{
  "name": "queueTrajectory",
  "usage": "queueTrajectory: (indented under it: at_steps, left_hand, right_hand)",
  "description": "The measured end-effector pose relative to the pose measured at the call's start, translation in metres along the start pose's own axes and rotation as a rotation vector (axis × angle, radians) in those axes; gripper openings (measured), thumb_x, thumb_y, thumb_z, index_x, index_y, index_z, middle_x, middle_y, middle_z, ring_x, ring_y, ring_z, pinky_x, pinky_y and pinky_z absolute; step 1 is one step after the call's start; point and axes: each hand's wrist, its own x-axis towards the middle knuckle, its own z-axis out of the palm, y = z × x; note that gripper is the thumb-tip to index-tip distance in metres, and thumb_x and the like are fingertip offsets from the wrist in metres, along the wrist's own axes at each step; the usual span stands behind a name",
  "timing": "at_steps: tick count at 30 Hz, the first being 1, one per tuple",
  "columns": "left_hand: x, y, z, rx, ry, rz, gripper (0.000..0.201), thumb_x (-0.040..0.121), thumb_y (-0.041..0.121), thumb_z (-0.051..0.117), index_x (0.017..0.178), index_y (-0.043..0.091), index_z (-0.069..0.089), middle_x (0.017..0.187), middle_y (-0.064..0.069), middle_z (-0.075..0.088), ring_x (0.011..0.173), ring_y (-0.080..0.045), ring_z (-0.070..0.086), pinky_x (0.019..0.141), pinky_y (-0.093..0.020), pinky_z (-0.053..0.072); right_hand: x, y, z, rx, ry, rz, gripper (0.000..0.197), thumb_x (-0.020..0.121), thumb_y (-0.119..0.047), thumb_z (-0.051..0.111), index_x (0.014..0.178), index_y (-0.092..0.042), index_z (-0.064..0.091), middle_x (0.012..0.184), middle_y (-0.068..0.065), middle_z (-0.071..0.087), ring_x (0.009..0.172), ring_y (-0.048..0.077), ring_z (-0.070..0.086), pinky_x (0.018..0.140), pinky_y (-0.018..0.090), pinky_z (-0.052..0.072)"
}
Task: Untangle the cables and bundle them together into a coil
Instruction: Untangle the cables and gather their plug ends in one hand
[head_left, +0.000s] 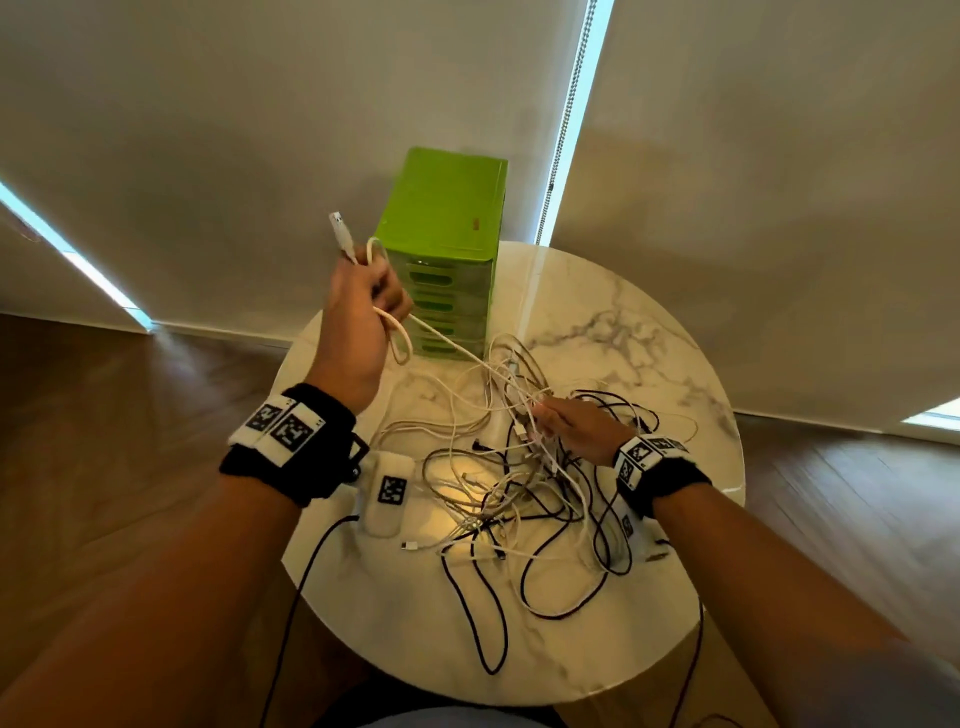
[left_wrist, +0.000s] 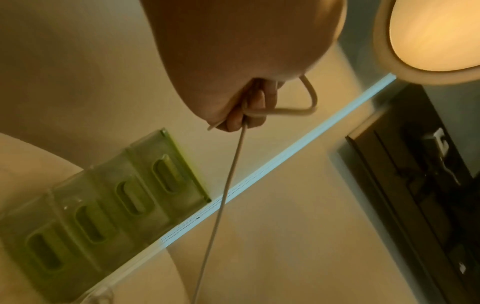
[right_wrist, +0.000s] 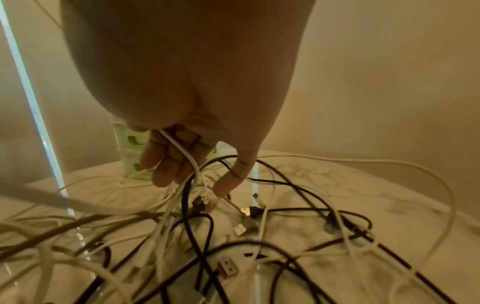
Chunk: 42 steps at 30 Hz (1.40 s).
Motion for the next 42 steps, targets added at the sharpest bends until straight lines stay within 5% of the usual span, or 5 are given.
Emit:
queueTrajectory:
  at_steps: [7,18,29,32,42]
  left_hand:
    - [-0.033,-0.039,-0.001,1.052,-0.418,-0.164,0.032,0.103,0.053,0.042,0.105,0.028,0.06,0.074,0.003,0.057,0.069,-0.011,0.053,0.063,-0.027,0.039]
    - [-0.028,-0.068,0.035,0.915,-0.411,-0.242,0.032,0.103,0.044,0.045,0.103,0.016,0.061,0.105,-0.016,0.069,0.102,-0.032,0.065,0.094,-0.049,0.05]
    - [-0.021,-0.016,-0.003,0.764,-0.28,-0.009,0.025,0.108,0.041,0.038,0.108,0.024,0.056,0.084,-0.009,0.05,0.072,-0.02,0.046,0.061,-0.032,0.043]
    - [-0.002,-0.007,-0.024,0.805,-0.21,0.027,0.04,0.106,0.045,0.04,0.106,0.007,0.054,0.083,-0.005,0.054,0.076,-0.02,0.05,0.075,-0.046,0.047]
    - [-0.032,-0.049,0.026,0.757,-0.595,-0.1,0.035,0.105,0.048,0.043,0.111,0.017,0.057,0.097,-0.005,0.065,0.091,-0.018,0.062,0.092,-0.041,0.052]
  right_hand:
    - [-0.003,-0.042,-0.015,0.103,0.154,-0.056,0.041,0.108,-0.042,0.037,0.078,-0.025,0.06,0.067,-0.001,0.066,0.065,0.013,0.062,0.072,0.036,0.05]
    - [-0.018,-0.05,-0.01,0.204,-0.027,-0.083,0.027,0.106,-0.033,0.049,0.096,-0.013,0.064,0.082,-0.004,0.069,0.081,0.012,0.066,0.082,0.03,0.051]
    - [-0.013,-0.014,0.005,-0.074,-0.107,0.165,0.06,0.098,-0.059,0.034,0.103,-0.007,0.064,0.105,0.013,0.067,0.096,0.029,0.061,0.086,0.039,0.046]
    - [-0.022,0.0,0.012,-0.058,-0.056,0.137,0.031,0.105,-0.032,0.05,0.106,-0.005,0.066,0.103,0.011,0.068,0.093,0.026,0.06,0.081,0.035,0.043]
    - [-0.076,-0.105,-0.017,0.354,0.182,0.044,0.04,0.1,-0.033,0.061,0.136,-0.02,0.05,0.126,-0.009,0.066,0.119,0.001,0.06,0.101,0.018,0.046]
